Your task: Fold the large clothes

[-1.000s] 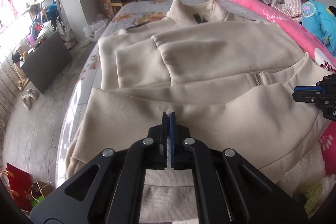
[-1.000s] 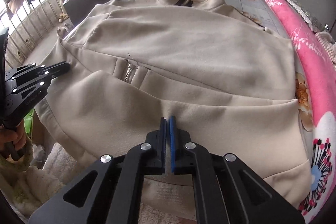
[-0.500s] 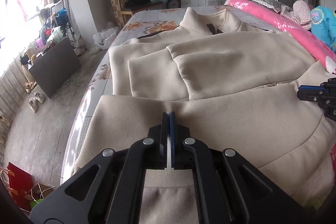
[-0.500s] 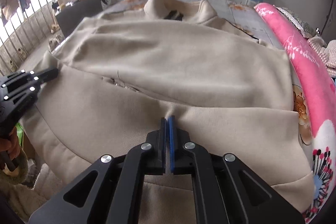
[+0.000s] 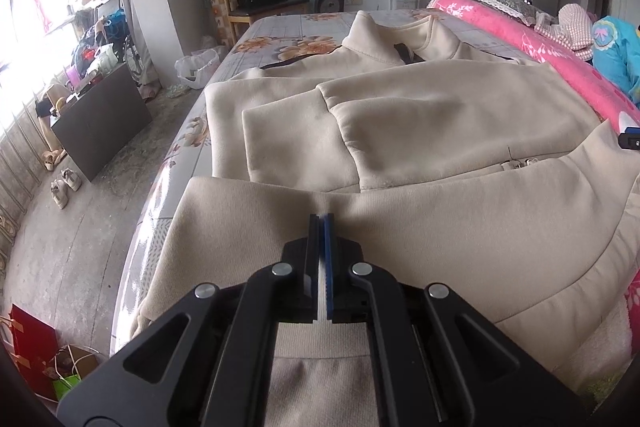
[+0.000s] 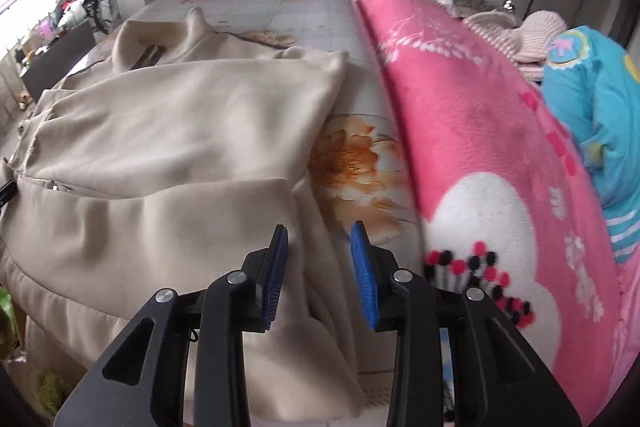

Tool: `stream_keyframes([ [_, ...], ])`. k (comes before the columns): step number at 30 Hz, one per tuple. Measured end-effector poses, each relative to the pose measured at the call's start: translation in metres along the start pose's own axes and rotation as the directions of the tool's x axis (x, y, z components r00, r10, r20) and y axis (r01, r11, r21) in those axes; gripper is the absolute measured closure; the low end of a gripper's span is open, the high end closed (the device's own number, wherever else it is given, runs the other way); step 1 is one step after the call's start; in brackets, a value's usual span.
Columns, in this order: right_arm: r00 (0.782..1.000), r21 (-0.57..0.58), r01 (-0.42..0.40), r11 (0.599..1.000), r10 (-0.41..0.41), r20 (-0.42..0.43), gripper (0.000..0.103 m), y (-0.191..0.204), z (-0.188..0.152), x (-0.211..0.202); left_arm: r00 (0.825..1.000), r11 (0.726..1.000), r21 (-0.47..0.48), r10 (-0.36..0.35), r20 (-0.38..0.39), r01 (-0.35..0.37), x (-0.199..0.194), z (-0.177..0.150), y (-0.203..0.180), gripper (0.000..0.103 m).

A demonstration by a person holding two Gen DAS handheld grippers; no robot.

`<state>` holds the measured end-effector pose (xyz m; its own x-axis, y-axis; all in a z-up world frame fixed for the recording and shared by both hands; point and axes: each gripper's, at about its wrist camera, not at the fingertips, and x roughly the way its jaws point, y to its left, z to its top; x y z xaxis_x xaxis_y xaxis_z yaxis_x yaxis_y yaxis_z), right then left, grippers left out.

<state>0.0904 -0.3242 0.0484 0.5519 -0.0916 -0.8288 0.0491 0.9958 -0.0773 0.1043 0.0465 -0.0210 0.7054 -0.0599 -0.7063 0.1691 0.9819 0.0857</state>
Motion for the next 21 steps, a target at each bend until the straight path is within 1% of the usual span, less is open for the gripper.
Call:
stream_keyframes([
  [1, 1.000, -0.018, -0.003, 1.000, 0.003, -0.003, 0.071, 0.005, 0.001, 0.003, 1.000, 1.000, 0.004, 0.004, 0.000, -0.004, 0.000, 0.000, -0.001, 0.101],
  [4, 1.000, -0.088, 0.022, 0.996, -0.021, 0.007, 0.071, 0.018, 0.002, 0.005, 1.000, 1.000, 0.005, 0.008, 0.001, -0.008, 0.000, -0.001, -0.001, 0.101],
  [5, 0.999, -0.103, 0.038, 0.994, -0.038, 0.005, 0.078, 0.021, 0.002, 0.007, 1.000, 1.000, 0.005, 0.008, 0.001, -0.008, 0.000, -0.001, -0.001, 0.101],
  [6, 1.000, -0.109, 0.027, 0.994, -0.027, 0.004, 0.087, 0.022, 0.002, 0.008, 1.000, 1.000, 0.006, 0.009, 0.002, -0.009, 0.000, -0.001, -0.001, 0.101],
  [7, 1.000, -0.103, -0.011, 0.995, 0.011, -0.002, 0.098, 0.022, 0.003, 0.008, 1.000, 1.000, 0.008, 0.010, 0.002, -0.010, 0.000, -0.001, -0.002, 0.101],
  [8, 1.000, -0.101, -0.008, 0.995, 0.009, 0.007, 0.100, 0.023, 0.003, 0.006, 1.000, 1.000, 0.008, 0.009, 0.001, -0.009, 0.000, -0.001, -0.001, 0.101],
  [10, 0.997, -0.130, 0.051, 0.990, -0.043, 0.066, 0.101, 0.029, 0.005, -0.007, 1.000, 1.000, 0.007, 0.005, -0.001, -0.005, -0.001, -0.001, -0.001, 0.101],
  [12, 0.988, -0.127, 0.097, 0.987, -0.080, 0.135, 0.101, 0.033, 0.009, -0.022, 1.000, 1.000, 0.007, 0.003, 0.000, -0.003, -0.001, -0.002, 0.000, 0.101],
  [13, 0.983, -0.130, 0.120, 0.984, -0.100, 0.154, 0.101, 0.034, 0.010, -0.024, 1.000, 1.000, 0.006, 0.005, 0.001, -0.005, -0.001, -0.002, 0.000, 0.101],
  [15, 0.978, -0.147, 0.165, 0.975, -0.143, 0.151, 0.101, 0.034, 0.015, -0.017, 1.000, 1.000, 0.008, 0.012, 0.007, -0.012, -0.001, -0.003, -0.001, 0.101],
  [16, 0.977, -0.138, 0.181, 0.974, -0.162, 0.138, 0.101, 0.032, 0.016, -0.010, 1.000, 1.000, 0.012, 0.015, 0.008, -0.015, -0.002, -0.003, -0.002, 0.101],
  [17, 0.982, -0.123, 0.163, 0.979, -0.148, 0.119, 0.101, 0.030, 0.017, -0.009, 1.000, 1.000, 0.016, 0.016, 0.007, -0.016, -0.002, -0.003, -0.002, 0.101],
  [18, 0.987, -0.110, 0.124, 0.986, -0.112, 0.112, 0.101, 0.030, 0.017, -0.012, 1.000, 1.000, 0.018, 0.013, 0.005, -0.013, -0.002, -0.002, -0.001, 0.101],
  [19, 0.992, -0.102, 0.073, 0.992, -0.061, 0.113, 0.101, 0.032, 0.017, -0.018, 1.000, 1.000, 0.019, 0.009, 0.004, -0.009, -0.002, -0.002, -0.001, 0.101],
  [21, 0.990, -0.117, -0.052, 0.992, 0.067, 0.126, 0.101, 0.045, 0.013, -0.031, 1.000, 1.000, 0.019, 0.004, 0.004, -0.004, -0.002, -0.003, 0.000, 0.101],
])
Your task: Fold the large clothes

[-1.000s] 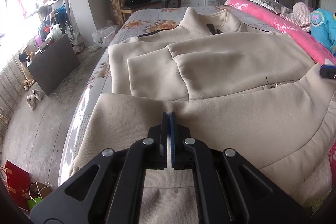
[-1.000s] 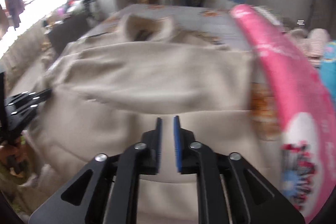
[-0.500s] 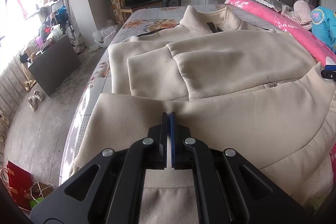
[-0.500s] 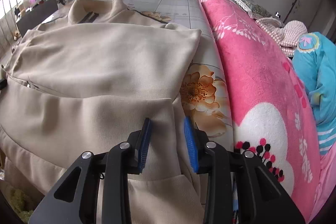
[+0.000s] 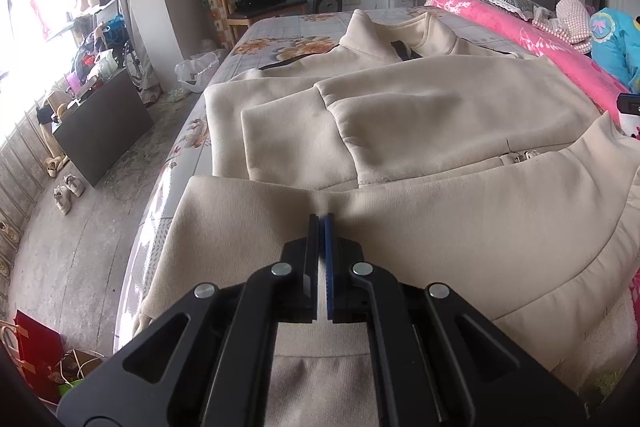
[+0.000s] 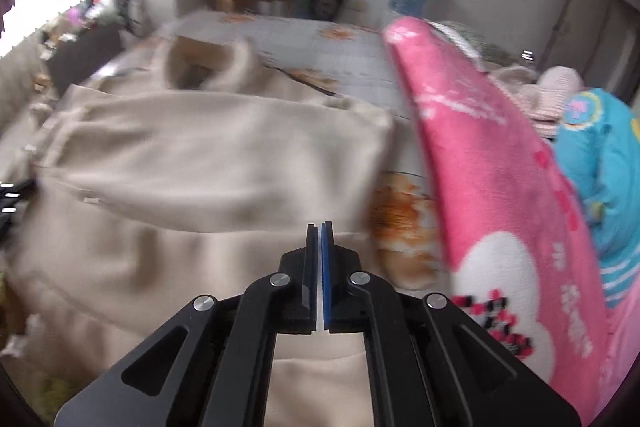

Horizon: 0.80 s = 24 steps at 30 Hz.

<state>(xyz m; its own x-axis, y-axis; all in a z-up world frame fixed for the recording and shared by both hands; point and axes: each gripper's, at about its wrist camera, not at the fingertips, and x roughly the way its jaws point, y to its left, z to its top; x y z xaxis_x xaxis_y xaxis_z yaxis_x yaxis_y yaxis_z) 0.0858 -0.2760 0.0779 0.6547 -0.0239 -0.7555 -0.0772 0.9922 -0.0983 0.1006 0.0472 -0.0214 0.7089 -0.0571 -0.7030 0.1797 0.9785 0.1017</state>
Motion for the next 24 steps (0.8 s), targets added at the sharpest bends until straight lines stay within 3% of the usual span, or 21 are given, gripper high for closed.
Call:
stream_keyframes([
  [3, 0.978, -0.028, -0.208, 0.978, 0.207, -0.029, 0.093, 0.032, -0.006, -0.004, 1.000, 1.000, -0.003, 0.001, 0.001, -0.001, 0.000, 0.000, 0.000, 0.101],
  [6, 0.946, -0.014, -0.314, 0.949, 0.311, -0.087, 0.093, 0.054, -0.011, 0.018, 1.000, 1.000, -0.016, -0.013, 0.002, 0.013, -0.001, -0.001, 0.004, 0.100],
  [7, 0.944, -0.008, -0.316, 0.949, 0.314, -0.100, 0.093, 0.057, -0.012, 0.026, 1.000, 0.999, -0.022, -0.024, 0.002, 0.024, -0.001, -0.001, 0.005, 0.100],
  [9, 0.960, -0.006, -0.250, 0.968, 0.247, -0.133, 0.093, 0.061, -0.015, 0.050, 0.997, 0.996, -0.048, -0.078, 0.003, 0.078, -0.004, 0.000, 0.015, 0.098],
  [11, 0.961, 0.005, -0.260, 0.966, 0.259, -0.100, 0.093, 0.060, -0.015, 0.055, 0.992, 0.989, -0.085, -0.119, 0.032, 0.121, -0.015, 0.001, 0.030, 0.097],
  [13, 0.958, 0.032, -0.263, 0.964, 0.265, -0.108, 0.093, 0.059, -0.014, 0.058, 0.993, 0.987, -0.113, -0.105, 0.047, 0.110, -0.023, -0.001, 0.045, 0.097],
  [16, 0.963, 0.014, -0.254, 0.967, 0.254, -0.093, 0.093, 0.061, -0.016, 0.056, 0.999, 0.988, -0.156, -0.001, -0.045, -0.006, -0.012, -0.013, 0.069, 0.097],
  [19, 0.960, 0.026, -0.264, 0.964, 0.266, -0.089, 0.093, 0.057, -0.015, 0.054, 0.997, 0.968, -0.247, -0.064, -0.042, 0.051, -0.012, -0.022, 0.091, 0.102],
  [21, 0.960, 0.046, -0.256, 0.966, 0.259, -0.104, 0.093, 0.051, -0.013, 0.050, 0.997, 0.965, -0.256, -0.070, -0.043, 0.057, -0.014, -0.021, 0.093, 0.102],
  [24, 0.976, 0.053, -0.205, 0.977, 0.208, -0.060, 0.091, 0.034, -0.016, 0.026, 0.997, 0.964, -0.259, -0.069, -0.045, 0.055, -0.016, -0.023, 0.095, 0.102],
])
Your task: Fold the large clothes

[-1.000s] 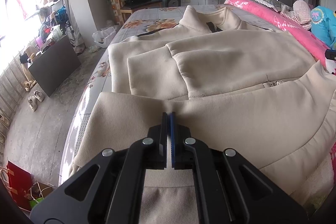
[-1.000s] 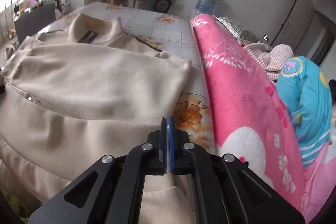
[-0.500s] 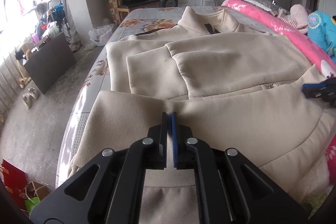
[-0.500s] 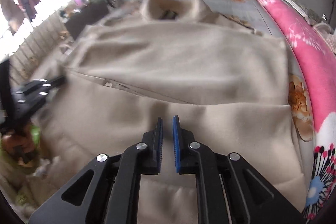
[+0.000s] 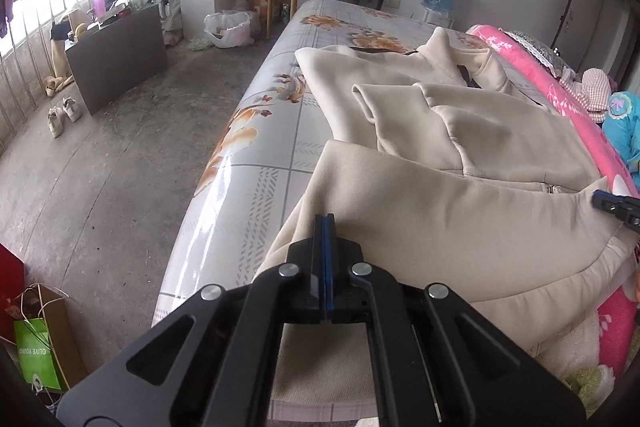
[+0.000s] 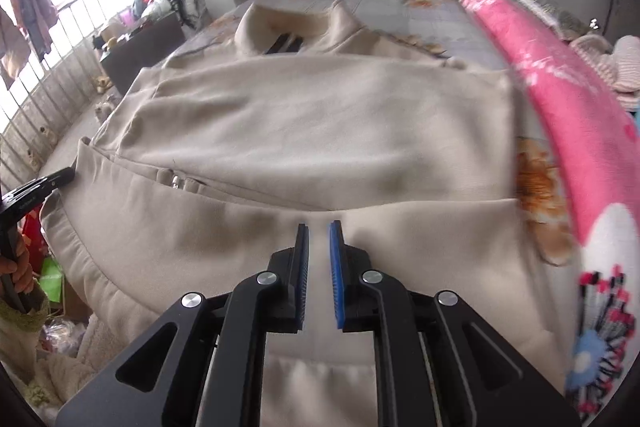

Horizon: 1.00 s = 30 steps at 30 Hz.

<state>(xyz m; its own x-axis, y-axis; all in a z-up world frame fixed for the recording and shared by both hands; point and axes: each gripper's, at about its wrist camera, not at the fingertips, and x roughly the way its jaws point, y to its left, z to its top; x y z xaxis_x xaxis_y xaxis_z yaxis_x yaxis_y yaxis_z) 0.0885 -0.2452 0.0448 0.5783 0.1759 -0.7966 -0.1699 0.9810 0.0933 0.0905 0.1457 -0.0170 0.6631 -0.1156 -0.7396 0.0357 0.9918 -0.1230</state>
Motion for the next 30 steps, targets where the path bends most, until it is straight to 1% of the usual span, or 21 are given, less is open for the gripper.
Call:
stream_keyframes([
  [2, 0.998, 0.029, 0.060, 0.998, -0.060, 0.012, 0.091, -0.016, -0.008, -0.015, 1.000, 1.000, 0.000, 0.002, 0.001, -0.002, 0.000, -0.003, 0.000, 0.102],
  [4, 0.989, 0.072, 0.145, 0.987, -0.145, -0.014, 0.091, -0.038, -0.020, -0.018, 1.000, 1.000, -0.001, 0.007, 0.006, -0.007, 0.001, -0.004, -0.001, 0.102],
  [5, 0.978, 0.094, 0.208, 0.974, -0.205, -0.045, 0.094, -0.051, -0.028, -0.013, 1.000, 1.000, -0.002, 0.008, 0.006, -0.008, 0.001, -0.004, -0.001, 0.102],
  [6, 0.977, 0.107, 0.212, 0.971, -0.207, -0.058, 0.094, -0.060, -0.035, -0.009, 1.000, 1.000, -0.004, 0.007, 0.006, -0.007, 0.003, -0.003, -0.002, 0.102],
  [8, 0.984, 0.138, 0.176, 0.975, -0.172, -0.038, 0.094, -0.066, -0.038, -0.015, 1.000, 1.000, 0.007, 0.018, 0.002, -0.018, 0.003, -0.001, -0.005, 0.102],
  [9, 0.983, 0.134, 0.184, 0.974, -0.180, -0.038, 0.094, -0.063, -0.036, -0.019, 0.999, 0.999, 0.023, 0.037, 0.002, -0.037, 0.000, 0.000, -0.007, 0.102],
  [10, 0.982, 0.125, 0.190, 0.974, -0.190, -0.017, 0.090, -0.058, -0.034, -0.027, 0.998, 0.997, 0.046, 0.068, 0.010, -0.068, -0.005, 0.001, -0.011, 0.102],
  [12, 0.985, 0.080, 0.165, 0.983, -0.169, 0.046, 0.089, -0.040, -0.030, -0.050, 0.993, 0.989, 0.107, 0.097, 0.068, -0.104, -0.025, 0.002, -0.024, 0.102],
  [14, 0.991, 0.013, 0.096, 0.995, -0.097, 0.094, 0.076, -0.014, -0.030, -0.068, 0.994, 0.989, 0.140, 0.042, 0.101, -0.056, -0.042, 0.002, -0.037, 0.101],
  [16, 0.995, -0.047, 0.028, 0.998, -0.023, 0.096, 0.073, 0.011, -0.031, -0.072, 0.991, 0.981, 0.173, -0.103, 0.081, 0.088, -0.052, -0.005, -0.061, 0.101],
  [18, 0.996, -0.126, -0.042, 0.991, 0.052, 0.075, 0.072, 0.043, -0.037, -0.066, 0.977, 0.955, 0.219, -0.211, 0.031, 0.199, -0.051, -0.017, -0.087, 0.101],
  [19, 0.995, -0.145, -0.062, 0.988, 0.072, 0.064, 0.070, 0.053, -0.040, -0.061, 0.970, 0.941, 0.246, -0.243, 0.005, 0.234, -0.047, -0.024, -0.101, 0.101],
  [21, 0.997, -0.174, -0.070, 0.982, 0.074, 0.014, 0.068, 0.068, -0.047, -0.039, 0.971, 0.922, 0.304, -0.230, -0.069, 0.240, -0.028, -0.040, -0.126, 0.100],
  [22, 0.997, -0.173, -0.071, 0.982, 0.069, -0.020, 0.068, 0.071, -0.050, -0.026, 0.976, 0.920, 0.327, -0.192, -0.100, 0.214, -0.016, -0.047, -0.133, 0.099],
  [23, 0.997, -0.167, -0.064, 0.984, 0.055, -0.060, 0.067, 0.072, -0.055, -0.011, 0.980, 0.919, 0.341, -0.186, -0.071, 0.199, -0.016, -0.050, -0.136, 0.099],
  [24, 0.998, -0.182, -0.052, 0.982, 0.048, -0.026, 0.067, 0.074, -0.057, -0.014, 0.981, 0.915, 0.355, -0.175, -0.078, 0.192, -0.017, -0.048, -0.138, 0.099],
  [26, 0.998, -0.189, -0.044, 0.981, 0.035, -0.051, 0.067, 0.080, -0.054, -0.023, 0.984, 0.917, 0.357, -0.166, -0.071, 0.180, -0.023, -0.041, -0.140, 0.097],
  [27, 0.998, -0.193, -0.055, 0.980, 0.050, -0.032, 0.067, 0.083, -0.053, -0.030, 0.982, 0.915, 0.356, -0.182, -0.053, 0.189, -0.027, -0.038, -0.139, 0.095],
  [28, 0.996, -0.204, -0.086, 0.975, 0.085, -0.013, 0.065, 0.087, -0.052, -0.038, 0.978, 0.913, 0.353, -0.201, -0.046, 0.204, -0.033, -0.036, -0.137, 0.088],
  [29, 0.994, -0.212, -0.104, 0.972, 0.106, -0.004, 0.060, 0.091, -0.052, -0.042, 0.973, 0.912, 0.343, -0.224, -0.046, 0.226, -0.035, -0.034, -0.136, 0.083],
  [30, 0.993, -0.221, -0.116, 0.968, 0.120, 0.006, 0.059, 0.096, -0.052, -0.043, 0.967, 0.910, 0.327, -0.248, -0.057, 0.253, -0.034, -0.033, -0.135, 0.080],
])
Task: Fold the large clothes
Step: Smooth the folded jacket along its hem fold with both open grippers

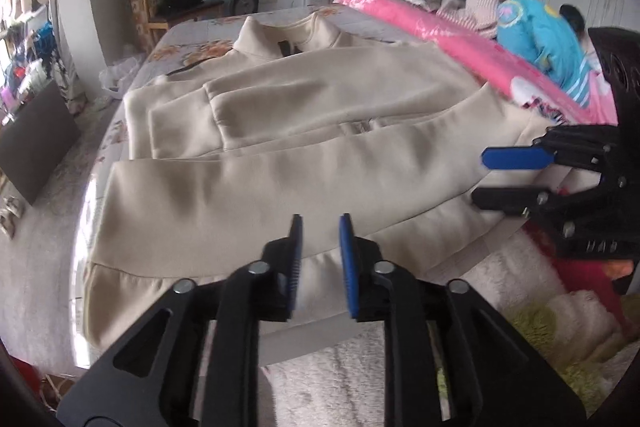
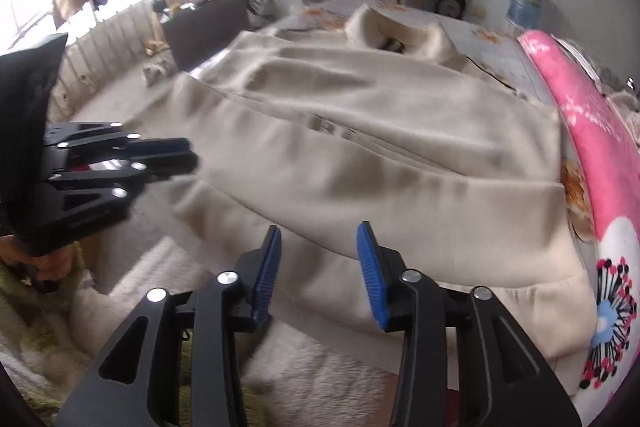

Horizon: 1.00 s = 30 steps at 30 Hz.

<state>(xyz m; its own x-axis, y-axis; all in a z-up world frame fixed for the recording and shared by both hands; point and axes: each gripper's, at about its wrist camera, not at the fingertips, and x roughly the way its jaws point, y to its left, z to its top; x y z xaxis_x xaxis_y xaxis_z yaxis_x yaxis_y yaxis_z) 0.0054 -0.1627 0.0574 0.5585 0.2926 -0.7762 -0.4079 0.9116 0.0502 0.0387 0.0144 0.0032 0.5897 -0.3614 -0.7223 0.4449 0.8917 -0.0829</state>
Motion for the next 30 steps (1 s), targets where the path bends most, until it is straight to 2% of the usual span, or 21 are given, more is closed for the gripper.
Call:
stream_keyframes([
  [2, 1.000, -0.021, -0.006, 1.000, 0.006, -0.021, 0.056, 0.009, -0.001, 0.012, 0.999, 0.999, -0.036, -0.025, -0.044, 0.023, 0.013, -0.001, 0.002, 0.072],
  [3, 0.999, -0.022, -0.003, 1.000, 0.002, -0.048, 0.053, 0.012, -0.004, 0.023, 0.997, 0.999, -0.047, -0.019, -0.069, 0.016, 0.021, -0.003, 0.004, 0.071],
  [4, 0.998, -0.011, -0.002, 1.000, 0.001, -0.065, 0.050, 0.012, -0.007, 0.031, 0.999, 0.999, -0.050, -0.015, -0.049, 0.013, 0.022, -0.006, 0.003, 0.070],
  [5, 0.999, 0.001, -0.005, 1.000, 0.005, -0.050, 0.050, 0.010, -0.009, 0.033, 0.999, 0.999, -0.042, -0.018, -0.049, 0.016, 0.022, -0.004, 0.001, 0.065],
  [7, 0.998, 0.028, -0.011, 1.000, 0.013, -0.067, 0.050, 0.007, -0.006, 0.029, 0.998, 0.999, -0.032, -0.013, -0.058, 0.011, 0.020, -0.004, -0.003, 0.064],
  [10, 0.997, 0.037, 0.075, 0.997, -0.074, -0.018, 0.049, -0.001, -0.004, 0.002, 0.999, 0.999, -0.033, 0.002, -0.037, -0.003, 0.011, -0.002, 0.001, 0.055],
  [13, 0.986, 0.119, 0.168, 0.979, -0.168, -0.004, 0.044, -0.027, -0.012, -0.012, 0.999, 0.997, -0.066, 0.029, -0.040, -0.031, 0.011, 0.000, 0.010, 0.046],
  [15, 0.964, 0.176, 0.264, 0.948, -0.255, -0.072, 0.035, -0.049, -0.023, 0.001, 0.996, 0.994, -0.095, 0.054, -0.076, -0.061, 0.019, -0.001, 0.016, 0.042],
  [16, 0.954, 0.194, 0.292, 0.937, -0.271, -0.128, 0.026, -0.060, -0.033, 0.015, 0.993, 0.991, -0.111, 0.060, -0.100, -0.071, 0.025, -0.002, 0.019, 0.039],
  [17, 0.967, 0.254, 0.253, 0.934, -0.243, -0.071, 0.025, -0.068, -0.040, 0.012, 0.994, 0.991, -0.108, 0.066, -0.088, -0.076, 0.025, -0.002, 0.018, 0.034],
  [22, 0.965, 0.241, 0.262, 0.935, -0.248, -0.085, 0.021, -0.065, -0.038, 0.013, 0.983, 0.987, -0.081, 0.127, -0.132, -0.139, 0.034, 0.002, 0.010, 0.019],
  [26, 0.968, 0.244, 0.249, 0.937, -0.233, -0.091, 0.014, -0.068, -0.037, 0.014, 0.974, 0.980, -0.102, 0.155, -0.167, -0.173, 0.039, 0.007, 0.009, 0.015],
  [30, 0.969, 0.247, 0.247, 0.937, -0.232, -0.088, 0.013, -0.069, -0.039, 0.017, 0.960, 0.968, -0.107, 0.204, -0.194, -0.227, 0.043, 0.008, 0.007, 0.009],
])
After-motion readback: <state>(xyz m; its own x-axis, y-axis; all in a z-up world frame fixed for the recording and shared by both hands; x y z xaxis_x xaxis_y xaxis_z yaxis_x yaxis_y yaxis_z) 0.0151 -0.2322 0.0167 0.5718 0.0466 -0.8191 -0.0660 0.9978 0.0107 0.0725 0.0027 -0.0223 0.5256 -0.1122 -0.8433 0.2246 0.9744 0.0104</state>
